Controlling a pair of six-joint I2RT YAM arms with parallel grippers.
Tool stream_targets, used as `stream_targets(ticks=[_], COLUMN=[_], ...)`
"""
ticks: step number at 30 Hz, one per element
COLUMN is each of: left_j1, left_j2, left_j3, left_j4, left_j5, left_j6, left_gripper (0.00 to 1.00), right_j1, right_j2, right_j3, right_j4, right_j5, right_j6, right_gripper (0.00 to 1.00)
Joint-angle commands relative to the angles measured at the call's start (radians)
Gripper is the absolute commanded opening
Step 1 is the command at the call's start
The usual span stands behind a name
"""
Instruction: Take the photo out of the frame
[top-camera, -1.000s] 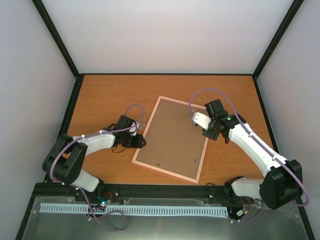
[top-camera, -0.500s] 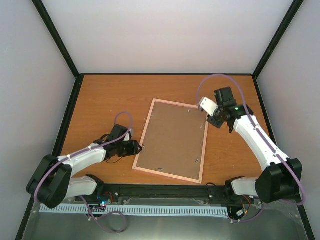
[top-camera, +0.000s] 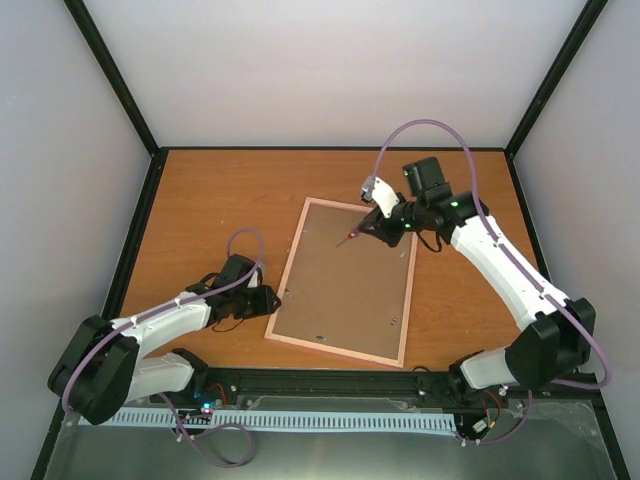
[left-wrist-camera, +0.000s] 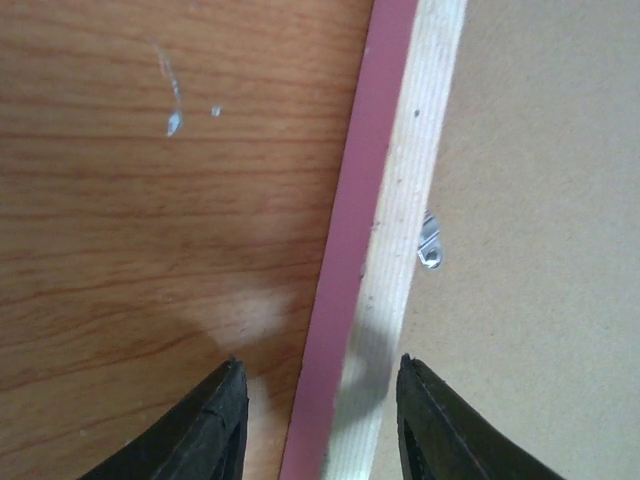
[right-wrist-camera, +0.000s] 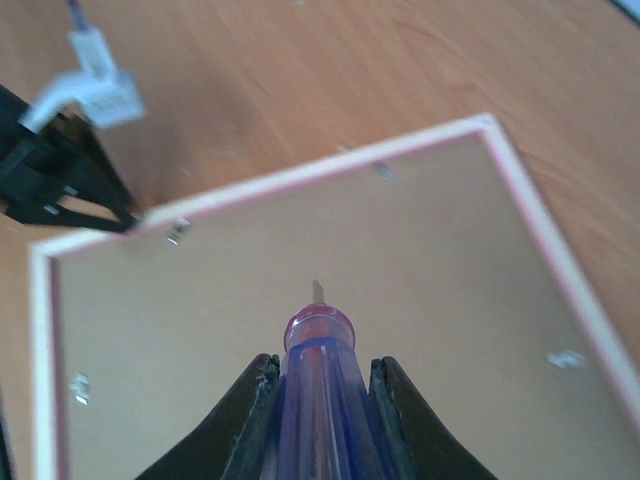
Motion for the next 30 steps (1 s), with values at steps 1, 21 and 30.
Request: stream_targets(ticks=[1, 21, 30], left_j1=[-0.011, -0.058, -0.063], left_j2=[0.012, 0.073, 0.09], left_j3=[-0.021, -0.012, -0.027], left_j4=[0.036, 0.091, 0.101], left_j5=[0.005, -0.001, -0.008], left_j6=[-0.018, -0.012, -0.028], left_gripper=[0.41, 0.35, 0.3], right_j1=[0.039, 0.22, 0.275], right_j2=[0.058, 0.247, 0.3], right_j3=[-0.042, -0.011, 0.022], right_j4=[0.155, 0.186, 0.192], right_j5=[-0.229, -0.222, -0.21], right_j6=[0.18, 0.194, 0.199], right_gripper=[0.03, 0.03, 0.03])
